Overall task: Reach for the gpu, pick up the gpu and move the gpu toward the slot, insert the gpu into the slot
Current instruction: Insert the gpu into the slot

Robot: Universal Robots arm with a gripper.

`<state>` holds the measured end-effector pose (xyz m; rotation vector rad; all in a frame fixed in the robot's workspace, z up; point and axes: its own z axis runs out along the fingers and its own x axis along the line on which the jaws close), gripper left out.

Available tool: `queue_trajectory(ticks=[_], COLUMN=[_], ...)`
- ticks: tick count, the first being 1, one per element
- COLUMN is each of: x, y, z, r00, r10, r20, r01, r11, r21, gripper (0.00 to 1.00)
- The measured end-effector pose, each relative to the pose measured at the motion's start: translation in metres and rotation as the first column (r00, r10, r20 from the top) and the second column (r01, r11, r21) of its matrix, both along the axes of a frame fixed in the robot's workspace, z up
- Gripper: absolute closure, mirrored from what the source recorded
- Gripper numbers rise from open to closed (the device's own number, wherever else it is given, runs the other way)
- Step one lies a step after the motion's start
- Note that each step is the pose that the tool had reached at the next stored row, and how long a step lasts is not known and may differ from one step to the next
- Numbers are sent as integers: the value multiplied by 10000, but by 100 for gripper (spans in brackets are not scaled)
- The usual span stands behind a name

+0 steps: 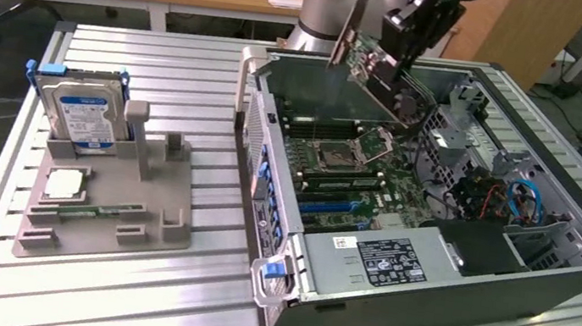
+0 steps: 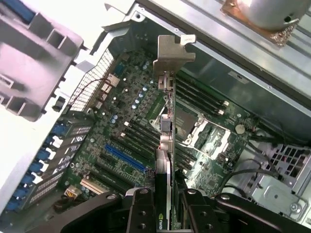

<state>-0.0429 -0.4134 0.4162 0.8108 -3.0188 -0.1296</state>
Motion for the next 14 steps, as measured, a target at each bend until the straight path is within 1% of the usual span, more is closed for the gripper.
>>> queue_trajectory(ticks=[2,4,7,9,11,14], x=[0,0,0,0,0,0], y=[0,0,0,0,0,0], z=[-4,-8,-16,-20,-25,-32], r00=[9994,9975,9921,9869,9805,9680], r10=[349,709,1256,1612,1967,2508], r20=[0,0,0,1,0,1], r01=[-349,-709,-1256,-1612,-1967,-2508], r11=[9994,9975,9921,9869,9805,9680], r21=[0,0,0,0,0,0], gripper=[74,74,74,74,74,74])
